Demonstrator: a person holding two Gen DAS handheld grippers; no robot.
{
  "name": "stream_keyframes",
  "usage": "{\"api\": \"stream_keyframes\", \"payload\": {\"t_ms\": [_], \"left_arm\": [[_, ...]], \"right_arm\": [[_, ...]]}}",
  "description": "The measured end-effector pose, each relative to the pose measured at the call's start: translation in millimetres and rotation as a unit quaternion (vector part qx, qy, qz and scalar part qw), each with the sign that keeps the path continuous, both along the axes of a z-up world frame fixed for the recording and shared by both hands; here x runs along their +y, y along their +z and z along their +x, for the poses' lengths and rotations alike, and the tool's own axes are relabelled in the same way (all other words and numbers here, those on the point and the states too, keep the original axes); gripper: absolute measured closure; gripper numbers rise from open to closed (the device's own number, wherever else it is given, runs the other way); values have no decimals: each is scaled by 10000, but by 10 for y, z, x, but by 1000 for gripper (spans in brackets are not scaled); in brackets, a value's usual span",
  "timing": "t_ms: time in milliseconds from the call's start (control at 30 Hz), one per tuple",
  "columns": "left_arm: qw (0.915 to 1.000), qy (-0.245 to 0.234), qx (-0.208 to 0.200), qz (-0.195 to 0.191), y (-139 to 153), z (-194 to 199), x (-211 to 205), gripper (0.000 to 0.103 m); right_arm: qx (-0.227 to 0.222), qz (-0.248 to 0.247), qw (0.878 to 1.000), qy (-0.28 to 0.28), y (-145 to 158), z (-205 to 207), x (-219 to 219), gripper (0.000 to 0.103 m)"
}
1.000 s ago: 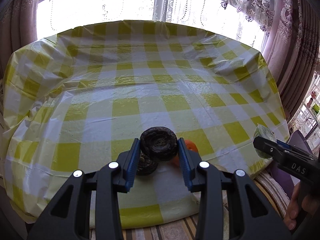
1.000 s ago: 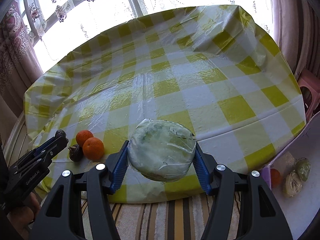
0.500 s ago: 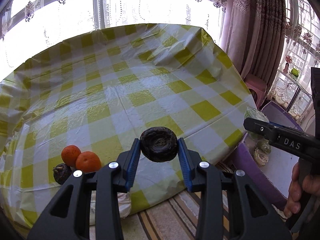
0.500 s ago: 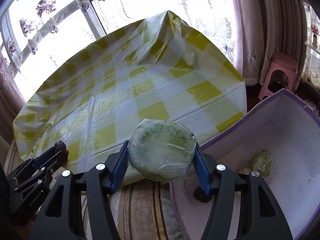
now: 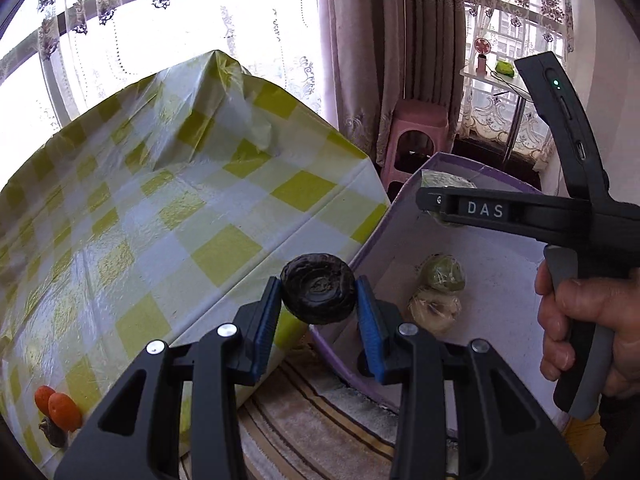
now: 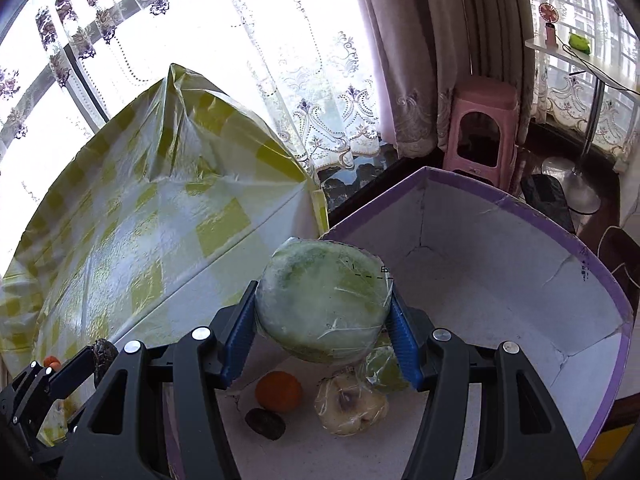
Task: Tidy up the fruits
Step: 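Carry the dark fruit and pale cabbage over the purple-rimmed box with both tools, then open both tools to drop the dark fruit and cabbage into the box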
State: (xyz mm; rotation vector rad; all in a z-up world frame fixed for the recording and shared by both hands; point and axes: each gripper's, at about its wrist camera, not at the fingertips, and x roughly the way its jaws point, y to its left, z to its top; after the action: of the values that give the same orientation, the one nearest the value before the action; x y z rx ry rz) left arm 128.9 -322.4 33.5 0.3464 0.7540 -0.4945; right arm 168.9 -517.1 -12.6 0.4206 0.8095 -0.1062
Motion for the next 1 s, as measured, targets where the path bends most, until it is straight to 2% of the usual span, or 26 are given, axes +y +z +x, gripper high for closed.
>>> {"api": "stream_keyframes", "payload": {"t_ms": [233,467,667,1000], "left_arm": [[9963,-679,249,466,-338,150,-563,65],[9873,-1036,419,1130,-701,295,-925,65],[9829,-1120,369,1413,-852,346,-1067,65],[9815,-1084,231,1563,-841,387,-1088,64]], "right_arm": [[273,56,9990,-353,-233,128,-274,44],[516,91,9974,-492,-428,255,-376,44],[660,179,9962,-540,-545,283,-422,44],[765,283,9952,-542,-605,294,-414,44]]}}
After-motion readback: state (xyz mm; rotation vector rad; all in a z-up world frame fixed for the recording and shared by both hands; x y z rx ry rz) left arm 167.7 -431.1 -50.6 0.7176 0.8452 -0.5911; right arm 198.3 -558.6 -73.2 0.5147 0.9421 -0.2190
